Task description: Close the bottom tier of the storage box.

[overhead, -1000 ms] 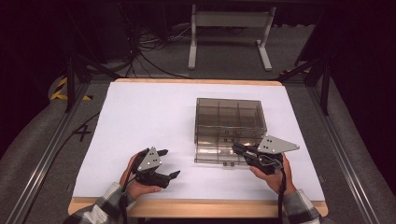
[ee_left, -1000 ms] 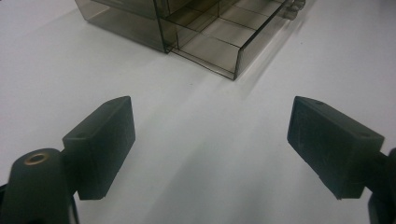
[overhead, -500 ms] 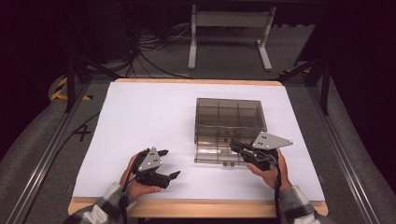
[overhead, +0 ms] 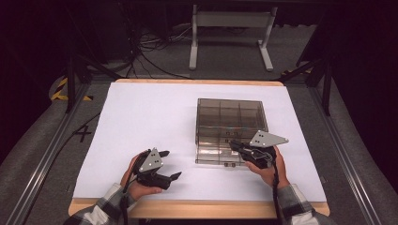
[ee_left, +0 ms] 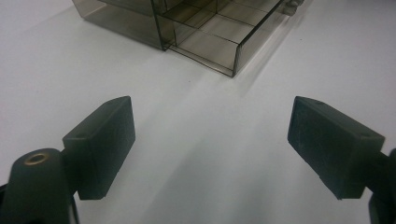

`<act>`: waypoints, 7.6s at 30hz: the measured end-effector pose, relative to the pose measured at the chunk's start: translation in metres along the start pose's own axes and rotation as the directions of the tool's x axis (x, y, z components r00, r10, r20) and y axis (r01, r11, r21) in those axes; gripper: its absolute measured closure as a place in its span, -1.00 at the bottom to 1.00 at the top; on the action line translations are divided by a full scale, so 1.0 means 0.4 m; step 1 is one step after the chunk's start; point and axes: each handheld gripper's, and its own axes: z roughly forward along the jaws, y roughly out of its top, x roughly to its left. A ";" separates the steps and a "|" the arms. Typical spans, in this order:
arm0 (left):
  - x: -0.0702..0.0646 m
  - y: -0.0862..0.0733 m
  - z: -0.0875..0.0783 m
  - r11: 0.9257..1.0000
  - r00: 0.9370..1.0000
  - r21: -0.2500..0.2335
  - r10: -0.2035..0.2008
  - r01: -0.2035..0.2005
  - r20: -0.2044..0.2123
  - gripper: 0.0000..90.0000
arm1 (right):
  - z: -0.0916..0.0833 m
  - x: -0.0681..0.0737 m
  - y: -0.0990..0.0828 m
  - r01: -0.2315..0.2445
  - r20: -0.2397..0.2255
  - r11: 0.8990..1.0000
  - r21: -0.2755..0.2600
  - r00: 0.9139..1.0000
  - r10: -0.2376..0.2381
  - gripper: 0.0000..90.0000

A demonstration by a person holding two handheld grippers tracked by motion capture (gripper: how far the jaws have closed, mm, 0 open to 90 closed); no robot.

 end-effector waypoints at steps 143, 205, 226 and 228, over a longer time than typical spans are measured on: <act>-0.136 0.138 0.198 0.980 0.979 0.056 0.185 -0.191 0.089 0.88 | -0.102 -0.181 -0.016 -0.100 0.379 0.993 -0.061 0.918 0.115 1.00; -0.110 0.228 0.343 0.968 0.978 0.144 0.210 -0.207 -0.008 0.99 | -0.105 -0.179 -0.017 -0.095 0.375 0.994 -0.059 0.920 0.111 1.00; -0.076 0.238 0.361 0.970 0.977 0.133 0.209 -0.202 -0.041 0.99 | -0.105 -0.179 -0.018 -0.095 0.373 0.994 -0.058 0.921 0.110 1.00; -0.075 0.238 0.362 0.970 0.977 0.133 0.209 -0.203 -0.039 1.00 | -0.105 -0.179 -0.018 -0.096 0.373 0.994 -0.059 0.921 0.111 1.00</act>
